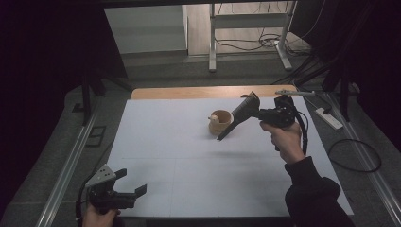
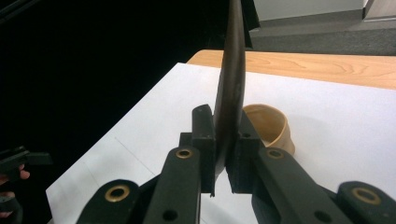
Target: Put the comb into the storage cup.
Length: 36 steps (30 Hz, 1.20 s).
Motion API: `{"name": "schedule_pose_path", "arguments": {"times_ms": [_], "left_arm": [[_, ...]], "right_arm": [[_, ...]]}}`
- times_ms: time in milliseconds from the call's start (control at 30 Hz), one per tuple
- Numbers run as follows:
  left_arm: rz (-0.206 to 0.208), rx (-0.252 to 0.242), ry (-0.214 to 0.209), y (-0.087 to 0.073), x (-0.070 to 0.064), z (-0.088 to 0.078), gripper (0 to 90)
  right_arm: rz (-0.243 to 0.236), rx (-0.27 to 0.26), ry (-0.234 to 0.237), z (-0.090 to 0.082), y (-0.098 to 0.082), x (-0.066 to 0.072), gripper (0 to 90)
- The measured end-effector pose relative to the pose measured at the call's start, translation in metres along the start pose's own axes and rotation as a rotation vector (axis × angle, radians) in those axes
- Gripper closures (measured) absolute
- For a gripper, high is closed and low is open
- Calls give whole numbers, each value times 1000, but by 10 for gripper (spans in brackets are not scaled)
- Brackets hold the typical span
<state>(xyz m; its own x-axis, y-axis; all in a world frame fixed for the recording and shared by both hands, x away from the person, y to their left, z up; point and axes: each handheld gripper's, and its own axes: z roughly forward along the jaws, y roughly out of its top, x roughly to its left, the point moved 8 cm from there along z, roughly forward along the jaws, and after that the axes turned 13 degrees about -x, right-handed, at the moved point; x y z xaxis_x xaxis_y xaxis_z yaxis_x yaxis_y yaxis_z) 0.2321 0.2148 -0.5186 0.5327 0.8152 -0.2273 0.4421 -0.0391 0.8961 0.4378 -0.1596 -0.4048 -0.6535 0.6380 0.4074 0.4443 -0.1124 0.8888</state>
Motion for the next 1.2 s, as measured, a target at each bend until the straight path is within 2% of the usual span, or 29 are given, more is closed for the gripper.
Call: {"name": "schedule_pose_path", "arguments": {"times_ms": [300, 633, 900, 1200], "left_arm": [[9, 16, 4, -1, -1, 2, 5], [-12, 3, -22, -1, 0, 1, 6], [4, 19, -32, -1, -2, 2, 10], [24, 39, -16, -2, -2, 4, 8]], "right_arm": [[12, -12, -16, 3, 9, -6, 834], [17, -28, -45, 4, 22, -13, 834], [27, -43, -69, 3, 31, -22, 834], [28, -52, -97, 5, 40, -29, 834]]}}
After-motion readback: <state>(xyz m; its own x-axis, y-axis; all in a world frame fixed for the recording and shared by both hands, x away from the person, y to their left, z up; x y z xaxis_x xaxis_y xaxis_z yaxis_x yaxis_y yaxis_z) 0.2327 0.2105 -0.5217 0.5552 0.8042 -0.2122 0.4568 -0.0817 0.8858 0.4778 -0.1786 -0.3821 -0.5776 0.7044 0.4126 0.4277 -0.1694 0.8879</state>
